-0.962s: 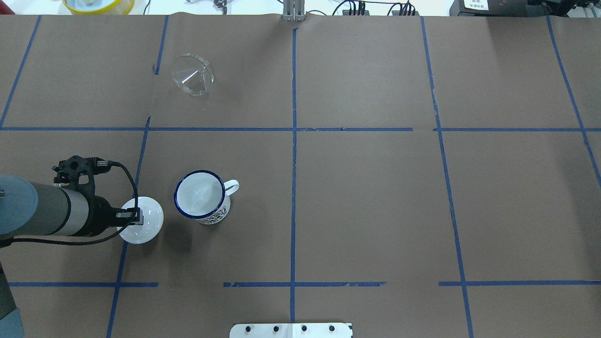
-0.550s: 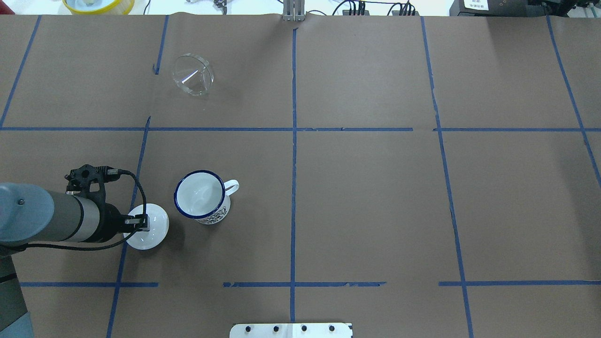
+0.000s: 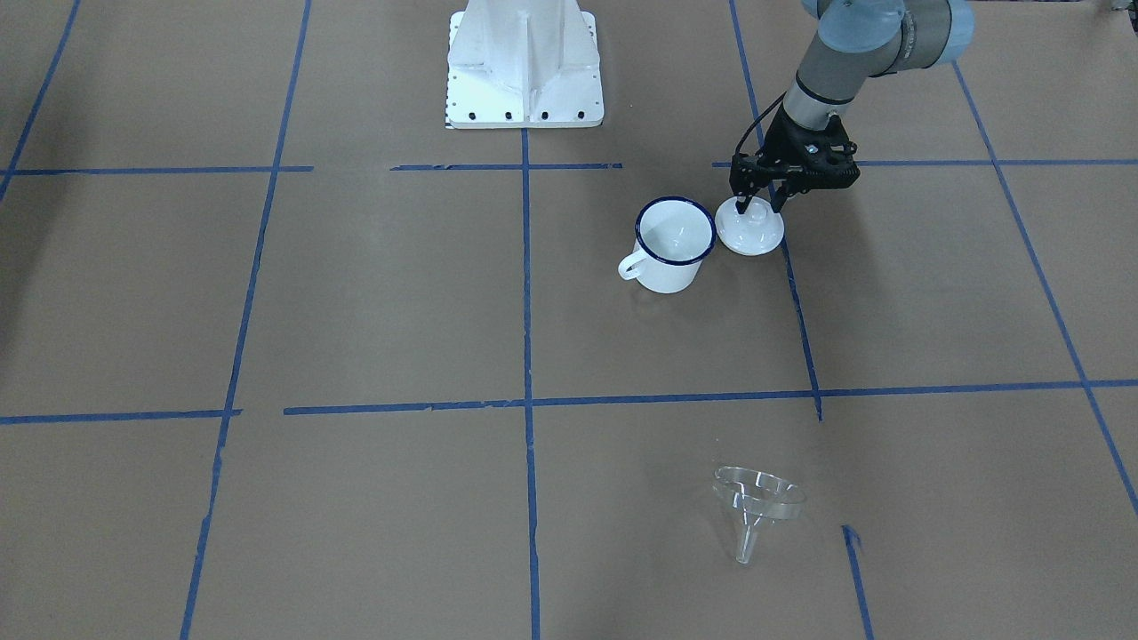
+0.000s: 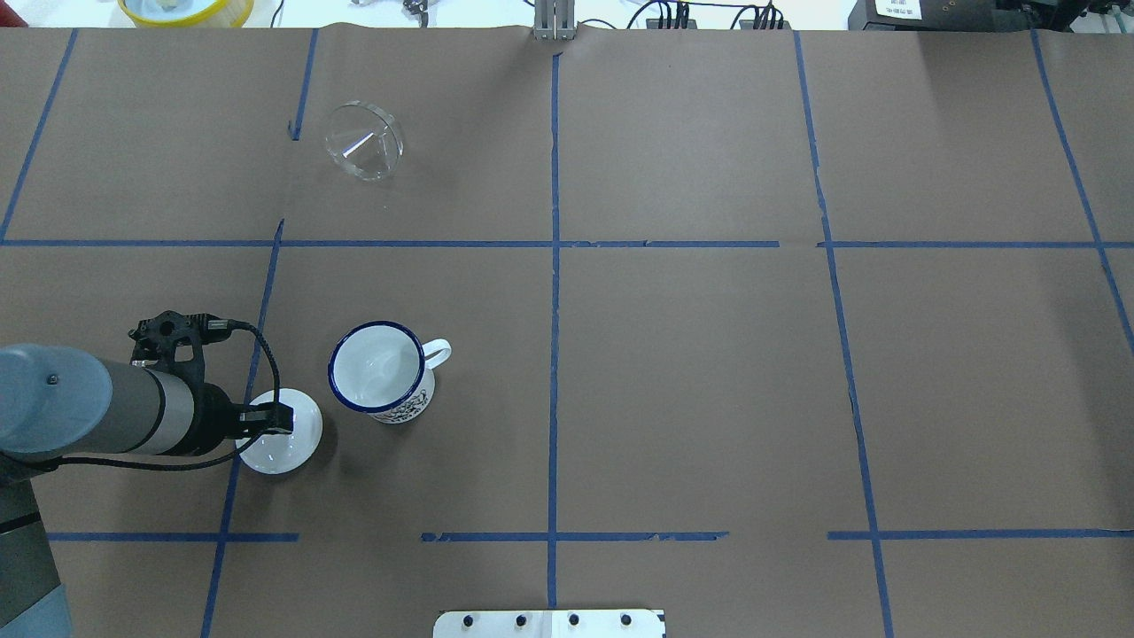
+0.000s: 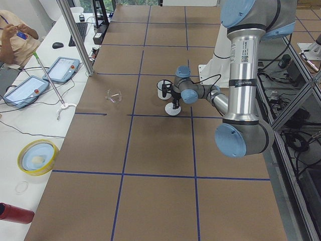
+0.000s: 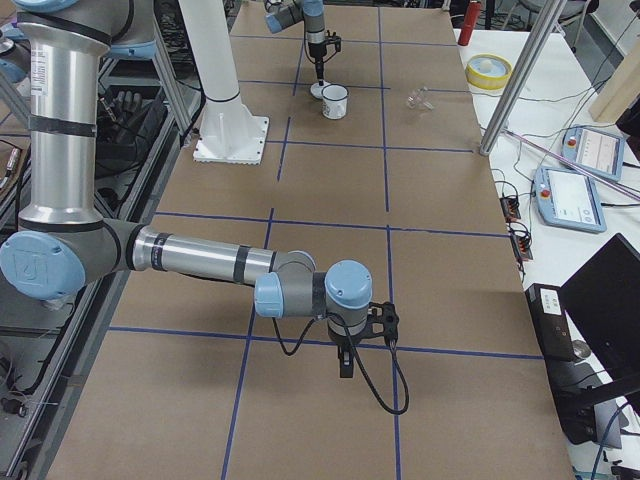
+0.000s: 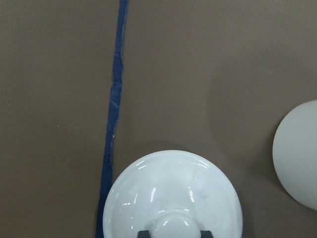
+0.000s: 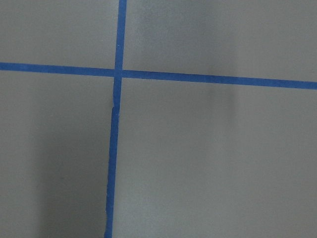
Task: Place funnel on cup
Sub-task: 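Open the left gripper to release the lid on the table, then move the left gripper to the clear glass funnel and grasp it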
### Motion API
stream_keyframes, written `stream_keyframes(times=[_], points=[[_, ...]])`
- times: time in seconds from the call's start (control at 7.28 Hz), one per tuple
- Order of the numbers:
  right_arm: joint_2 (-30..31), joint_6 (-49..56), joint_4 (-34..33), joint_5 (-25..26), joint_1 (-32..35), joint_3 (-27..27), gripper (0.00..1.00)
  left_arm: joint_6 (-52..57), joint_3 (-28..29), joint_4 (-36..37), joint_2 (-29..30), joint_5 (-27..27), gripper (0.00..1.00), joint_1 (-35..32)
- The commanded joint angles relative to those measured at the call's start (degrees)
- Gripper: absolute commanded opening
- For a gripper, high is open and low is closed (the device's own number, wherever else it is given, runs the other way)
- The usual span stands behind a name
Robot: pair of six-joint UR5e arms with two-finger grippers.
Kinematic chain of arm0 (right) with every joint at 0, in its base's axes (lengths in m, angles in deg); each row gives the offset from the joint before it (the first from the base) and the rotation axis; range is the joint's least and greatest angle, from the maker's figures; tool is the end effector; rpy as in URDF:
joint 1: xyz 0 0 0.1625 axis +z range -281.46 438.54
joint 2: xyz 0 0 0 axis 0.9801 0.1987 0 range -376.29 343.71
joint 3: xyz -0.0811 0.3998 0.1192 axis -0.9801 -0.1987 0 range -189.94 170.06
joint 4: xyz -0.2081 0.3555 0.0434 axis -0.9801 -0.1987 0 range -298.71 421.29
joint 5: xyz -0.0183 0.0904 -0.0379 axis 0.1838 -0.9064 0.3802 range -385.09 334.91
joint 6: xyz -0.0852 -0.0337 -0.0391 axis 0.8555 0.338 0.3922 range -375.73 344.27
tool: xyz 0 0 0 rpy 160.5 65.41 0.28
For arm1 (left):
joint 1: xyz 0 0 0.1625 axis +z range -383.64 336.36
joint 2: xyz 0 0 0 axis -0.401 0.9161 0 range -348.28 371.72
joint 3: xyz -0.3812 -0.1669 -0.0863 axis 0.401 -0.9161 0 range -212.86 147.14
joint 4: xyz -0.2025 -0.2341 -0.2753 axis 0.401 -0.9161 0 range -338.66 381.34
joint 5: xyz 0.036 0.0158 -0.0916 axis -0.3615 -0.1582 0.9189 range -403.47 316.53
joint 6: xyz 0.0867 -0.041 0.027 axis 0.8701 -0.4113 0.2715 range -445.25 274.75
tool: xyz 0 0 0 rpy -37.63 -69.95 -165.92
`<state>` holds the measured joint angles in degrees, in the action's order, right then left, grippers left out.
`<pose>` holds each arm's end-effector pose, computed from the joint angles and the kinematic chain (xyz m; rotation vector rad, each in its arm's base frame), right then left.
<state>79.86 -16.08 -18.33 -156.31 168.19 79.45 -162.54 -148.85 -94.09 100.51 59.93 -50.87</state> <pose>0.0650 -0.4485 0.6998 0.0559 -0.7195 -0.0226 0.3812 -0.3201 0.4084 0.0925 0.8948 -0.1336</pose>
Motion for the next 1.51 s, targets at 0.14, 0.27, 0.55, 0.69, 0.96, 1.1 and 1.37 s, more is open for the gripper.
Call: stream_keyframes(times=[0.14,0.27,0.55,0.69,0.96,1.1,1.37], points=[[0.0,0.0,0.0,0.0,0.0,0.0,1.00,-1.7,-2.8,-0.3,4.8,0.4,1.00,-10.8],[0.0,0.0,0.0,0.0,0.0,0.0,1.00,-10.6,-1.0,-2.7,6.4,0.3,1.00,-13.6],[0.0,0.0,0.0,0.0,0.0,0.0,1.00,-27.3,11.0,-21.7,11.1,-5.3,1.00,-15.6],[0.0,0.0,0.0,0.0,0.0,0.0,1.00,-35.2,19.8,-26.8,17.4,-10.2,1.00,-15.5],[0.0,0.0,0.0,0.0,0.0,0.0,1.00,-46.3,34.3,-27.0,29.5,-17.9,0.98,-15.2],[0.0,0.0,0.0,0.0,0.0,0.0,1.00,-49.3,35.4,-26.9,29.9,-20.1,0.98,-15.3],[0.0,0.0,0.0,0.0,0.0,0.1,1.00,-53.5,43.4,-27.0,34.8,-22.4,0.98,-15.7]])
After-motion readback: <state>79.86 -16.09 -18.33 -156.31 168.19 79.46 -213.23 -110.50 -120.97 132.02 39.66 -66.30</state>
